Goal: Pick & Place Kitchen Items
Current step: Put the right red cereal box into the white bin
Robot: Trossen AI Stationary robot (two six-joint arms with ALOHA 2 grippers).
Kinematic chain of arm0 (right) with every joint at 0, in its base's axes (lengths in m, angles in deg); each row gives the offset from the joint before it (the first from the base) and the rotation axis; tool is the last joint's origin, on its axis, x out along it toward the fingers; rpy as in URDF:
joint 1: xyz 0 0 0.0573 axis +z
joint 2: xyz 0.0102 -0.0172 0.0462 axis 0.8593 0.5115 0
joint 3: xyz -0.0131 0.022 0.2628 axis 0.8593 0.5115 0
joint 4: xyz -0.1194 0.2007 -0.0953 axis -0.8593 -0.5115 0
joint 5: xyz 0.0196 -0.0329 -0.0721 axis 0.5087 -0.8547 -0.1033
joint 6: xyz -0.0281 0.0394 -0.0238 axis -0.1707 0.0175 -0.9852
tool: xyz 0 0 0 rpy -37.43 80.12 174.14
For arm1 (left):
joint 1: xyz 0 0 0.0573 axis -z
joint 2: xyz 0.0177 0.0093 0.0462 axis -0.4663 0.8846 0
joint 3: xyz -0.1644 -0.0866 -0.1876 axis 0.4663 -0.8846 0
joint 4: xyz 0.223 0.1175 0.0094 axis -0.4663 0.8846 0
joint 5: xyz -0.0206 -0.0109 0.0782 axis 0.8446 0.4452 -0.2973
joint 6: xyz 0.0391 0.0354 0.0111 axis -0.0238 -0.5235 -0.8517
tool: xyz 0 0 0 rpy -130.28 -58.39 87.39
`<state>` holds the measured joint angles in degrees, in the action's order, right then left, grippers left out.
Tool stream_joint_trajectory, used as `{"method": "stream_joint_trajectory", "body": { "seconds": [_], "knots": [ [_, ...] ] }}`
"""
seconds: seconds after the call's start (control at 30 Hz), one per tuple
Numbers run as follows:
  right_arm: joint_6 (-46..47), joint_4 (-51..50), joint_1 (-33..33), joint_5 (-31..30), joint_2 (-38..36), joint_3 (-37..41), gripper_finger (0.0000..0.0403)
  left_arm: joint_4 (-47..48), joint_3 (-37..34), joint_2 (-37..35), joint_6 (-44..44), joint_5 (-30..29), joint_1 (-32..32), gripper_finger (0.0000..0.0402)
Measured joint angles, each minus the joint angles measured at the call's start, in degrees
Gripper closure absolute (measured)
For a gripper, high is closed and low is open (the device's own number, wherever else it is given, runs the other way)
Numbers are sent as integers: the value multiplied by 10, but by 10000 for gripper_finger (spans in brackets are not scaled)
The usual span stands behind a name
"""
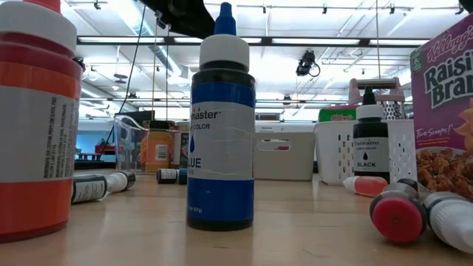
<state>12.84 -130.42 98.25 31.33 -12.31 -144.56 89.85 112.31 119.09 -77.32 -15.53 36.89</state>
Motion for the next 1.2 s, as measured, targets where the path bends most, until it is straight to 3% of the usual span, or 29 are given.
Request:
{"method": "stream_joint_trajectory", "body": {
  "seconds": [0.4, 0.8, 1.0, 1.2],
  "knots": [
    [-47, -10, 5, 31, 74, 0, 155, 2, -1, 0, 0, 0, -6, 104],
    [-55, -3, 4, 31, 79, 0, 344, 2, -1, 0, 3, 0, -6, 104],
    [-55, 13, -7, 66, 60, 0, 344, 2, -1, 0, 3, 1, -6, 104],
    [-56, 14, -35, 23, 13, 0, 340, 1, -1, 0, 2, 0, -6, 104]
  ]
}}
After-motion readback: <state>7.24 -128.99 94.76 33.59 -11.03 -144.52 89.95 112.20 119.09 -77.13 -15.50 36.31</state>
